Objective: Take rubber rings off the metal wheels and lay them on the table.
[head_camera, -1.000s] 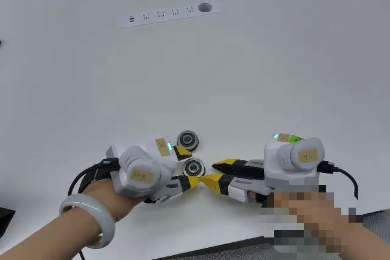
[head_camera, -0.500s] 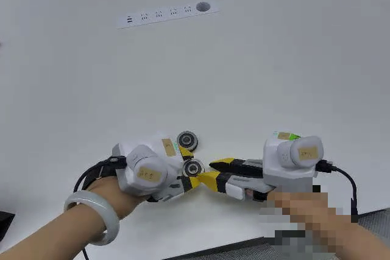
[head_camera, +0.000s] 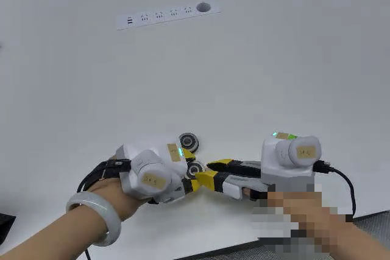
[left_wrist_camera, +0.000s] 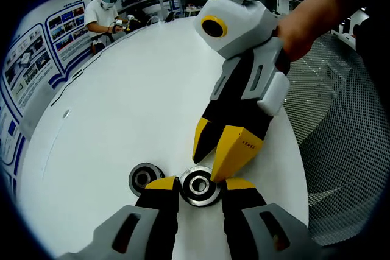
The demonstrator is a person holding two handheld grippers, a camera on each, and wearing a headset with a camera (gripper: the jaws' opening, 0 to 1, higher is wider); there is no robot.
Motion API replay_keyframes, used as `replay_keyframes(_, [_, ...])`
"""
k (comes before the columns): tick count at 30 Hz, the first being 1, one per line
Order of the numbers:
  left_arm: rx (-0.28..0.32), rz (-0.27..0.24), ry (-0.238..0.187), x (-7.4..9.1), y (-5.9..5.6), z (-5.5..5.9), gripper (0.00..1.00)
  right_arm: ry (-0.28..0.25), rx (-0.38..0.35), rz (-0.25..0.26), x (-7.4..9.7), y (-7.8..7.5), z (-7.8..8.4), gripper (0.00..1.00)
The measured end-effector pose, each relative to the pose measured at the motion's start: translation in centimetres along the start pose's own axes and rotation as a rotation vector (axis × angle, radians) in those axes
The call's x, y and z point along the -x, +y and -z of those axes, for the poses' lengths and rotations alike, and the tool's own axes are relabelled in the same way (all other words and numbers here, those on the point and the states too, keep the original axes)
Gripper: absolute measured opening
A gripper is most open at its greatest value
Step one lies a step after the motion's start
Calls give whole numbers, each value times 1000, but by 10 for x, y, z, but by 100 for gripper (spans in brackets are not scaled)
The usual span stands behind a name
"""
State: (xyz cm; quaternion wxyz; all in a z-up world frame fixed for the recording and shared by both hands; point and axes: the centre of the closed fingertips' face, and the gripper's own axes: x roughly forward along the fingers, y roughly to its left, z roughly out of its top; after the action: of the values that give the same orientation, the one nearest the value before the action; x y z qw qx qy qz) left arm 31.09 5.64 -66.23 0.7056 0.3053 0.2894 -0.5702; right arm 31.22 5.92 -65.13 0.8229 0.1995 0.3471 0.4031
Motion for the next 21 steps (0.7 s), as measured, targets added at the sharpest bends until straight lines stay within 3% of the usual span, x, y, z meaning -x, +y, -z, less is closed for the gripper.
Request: replay_keyframes(21, [-4,-2,1,0,1,1,27,19,-77,-2,-11,-4,0,25])
